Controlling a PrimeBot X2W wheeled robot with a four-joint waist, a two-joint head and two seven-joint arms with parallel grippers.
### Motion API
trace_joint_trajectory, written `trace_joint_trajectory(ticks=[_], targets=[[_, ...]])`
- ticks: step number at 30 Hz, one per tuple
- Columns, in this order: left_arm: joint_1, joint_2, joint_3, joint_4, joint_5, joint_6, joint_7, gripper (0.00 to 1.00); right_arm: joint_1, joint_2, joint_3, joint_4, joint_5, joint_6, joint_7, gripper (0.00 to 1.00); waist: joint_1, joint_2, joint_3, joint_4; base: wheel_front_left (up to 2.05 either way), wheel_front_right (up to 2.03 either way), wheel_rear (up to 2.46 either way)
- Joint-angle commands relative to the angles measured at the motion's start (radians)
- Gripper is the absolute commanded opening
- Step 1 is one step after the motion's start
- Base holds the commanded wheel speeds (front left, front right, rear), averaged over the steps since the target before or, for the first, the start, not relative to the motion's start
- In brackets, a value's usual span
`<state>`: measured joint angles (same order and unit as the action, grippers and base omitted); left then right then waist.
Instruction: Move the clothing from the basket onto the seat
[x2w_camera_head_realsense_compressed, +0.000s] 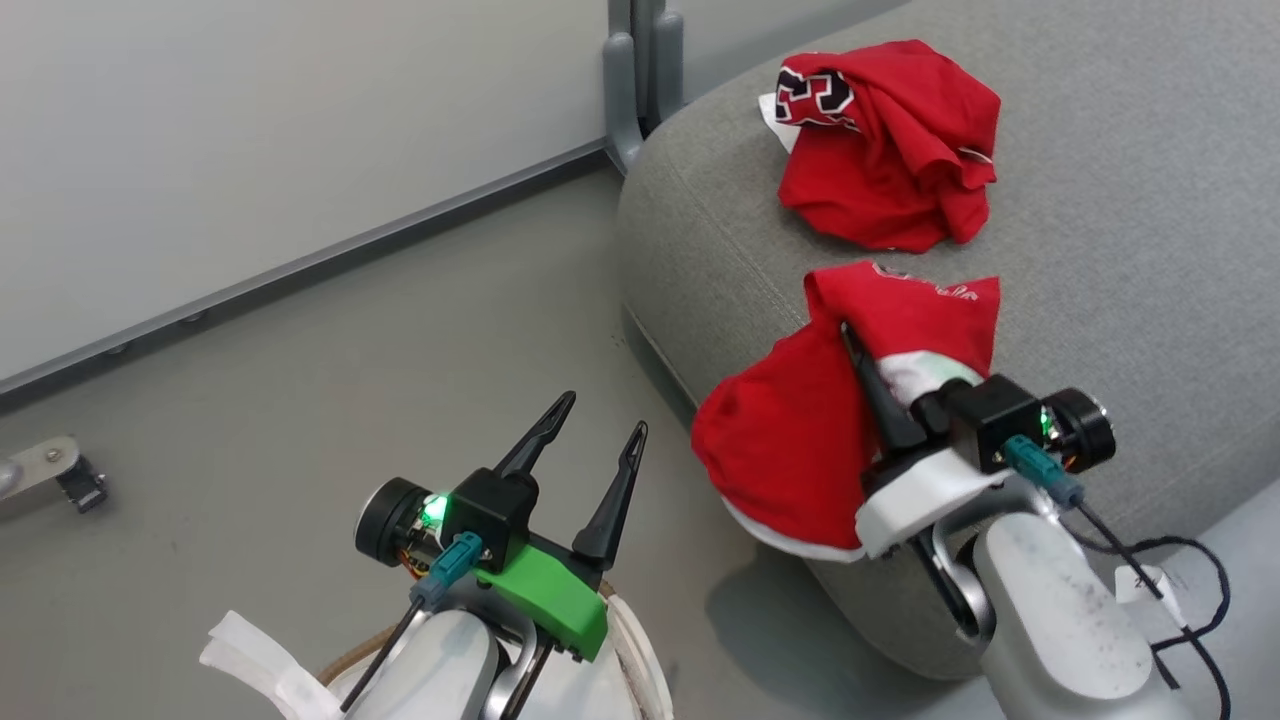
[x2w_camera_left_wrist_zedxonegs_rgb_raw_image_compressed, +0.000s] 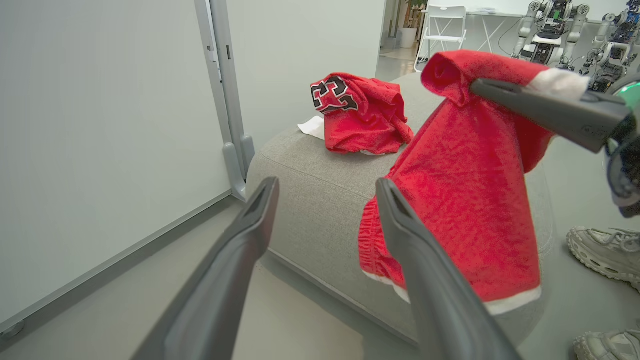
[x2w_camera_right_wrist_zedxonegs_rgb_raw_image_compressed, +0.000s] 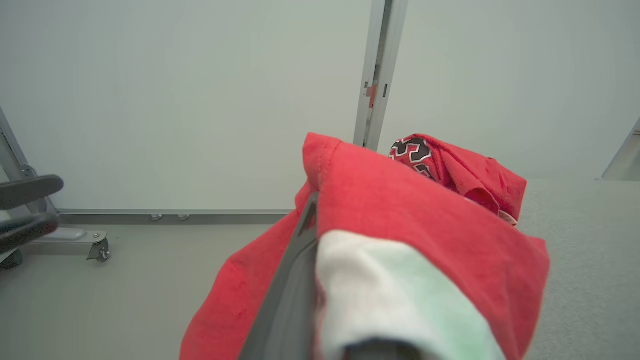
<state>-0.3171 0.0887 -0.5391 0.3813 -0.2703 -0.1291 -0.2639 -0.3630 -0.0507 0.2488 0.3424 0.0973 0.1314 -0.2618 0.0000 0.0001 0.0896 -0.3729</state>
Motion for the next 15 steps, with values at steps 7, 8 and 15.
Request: trace_joint_trajectory(ticks=[7, 8, 15], targets=[[-0.019, 0.058, -0.019, -0.002, 0.008, -0.003, -0.001, 1.00, -0.207, -0.056, -0.188, -0.040, -0.146, -0.001, -0.005, 0.00, 0.0000, -0.0001, 0.160, -0.057, 0.00, 0.00, 0.00], [-0.023, 0.066, -0.022, -0.003, 0.007, -0.003, -0.001, 1.00, -0.234, -0.067, -0.208, -0.037, -0.161, -0.001, -0.005, 0.00, 0.0000, -0.0001, 0.173, -0.051, 0.00, 0.00, 0.00], [-0.067, 0.140, -0.041, -0.037, -0.013, -0.002, -0.001, 1.00, -0.459, -0.133, -0.389, 0.016, -0.314, -0.001, -0.001, 0.00, 0.0000, -0.0001, 0.294, 0.024, 0.00, 0.00, 0.00]])
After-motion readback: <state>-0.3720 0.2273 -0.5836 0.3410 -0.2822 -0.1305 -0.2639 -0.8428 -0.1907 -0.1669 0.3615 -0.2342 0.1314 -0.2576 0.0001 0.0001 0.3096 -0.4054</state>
